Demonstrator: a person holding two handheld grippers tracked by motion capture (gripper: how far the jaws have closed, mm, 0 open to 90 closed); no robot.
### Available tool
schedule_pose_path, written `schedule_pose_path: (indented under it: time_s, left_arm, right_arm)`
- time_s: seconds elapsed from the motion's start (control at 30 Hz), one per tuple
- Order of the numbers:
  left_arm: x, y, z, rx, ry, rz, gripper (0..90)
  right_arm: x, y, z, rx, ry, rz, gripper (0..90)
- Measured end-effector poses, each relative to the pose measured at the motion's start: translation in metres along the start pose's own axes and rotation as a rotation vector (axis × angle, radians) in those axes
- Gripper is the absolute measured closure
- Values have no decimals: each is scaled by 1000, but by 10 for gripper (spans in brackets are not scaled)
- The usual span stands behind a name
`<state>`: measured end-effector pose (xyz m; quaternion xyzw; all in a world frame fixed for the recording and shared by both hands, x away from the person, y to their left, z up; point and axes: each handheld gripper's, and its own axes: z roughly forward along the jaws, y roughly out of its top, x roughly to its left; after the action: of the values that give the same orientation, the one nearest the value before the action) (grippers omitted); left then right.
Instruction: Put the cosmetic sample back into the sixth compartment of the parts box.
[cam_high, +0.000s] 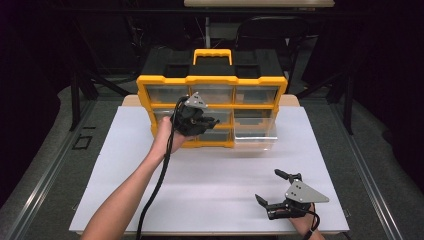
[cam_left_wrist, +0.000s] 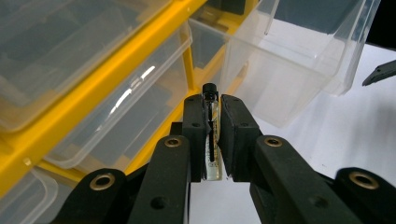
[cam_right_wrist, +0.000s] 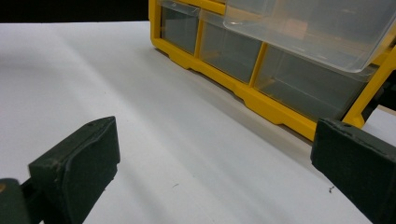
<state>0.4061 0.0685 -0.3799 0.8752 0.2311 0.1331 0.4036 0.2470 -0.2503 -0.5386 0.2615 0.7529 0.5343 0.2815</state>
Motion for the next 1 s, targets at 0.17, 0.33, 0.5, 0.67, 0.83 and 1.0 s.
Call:
schedule_pose_path:
  time_s: [0.17, 0.33, 0.5, 0.67, 0.83, 1.0]
  left_arm:
    - [-1, 8, -3, -13, 2, 9, 810]
    - [-1, 16, -6, -28, 4, 16, 810]
    - [-2, 23, -7, -38, -1, 25, 810]
    - [-5, 29, -8, -47, -5, 37, 810]
    - [-8, 36, -6, -60, -14, 42, 810]
    - [-10, 41, -5, -72, -20, 50, 810]
  right_arm:
    - [0, 0, 0, 0, 0, 1, 8]
    - [0, 0, 0, -2, -2, 1, 8]
    - [0, 0, 0, 1, -1, 0, 8]
    - [0, 0, 0, 1, -1, 1, 8]
    - [0, 0, 0, 2, 0, 2, 8]
    - [0, 0, 0, -1, -3, 4, 8]
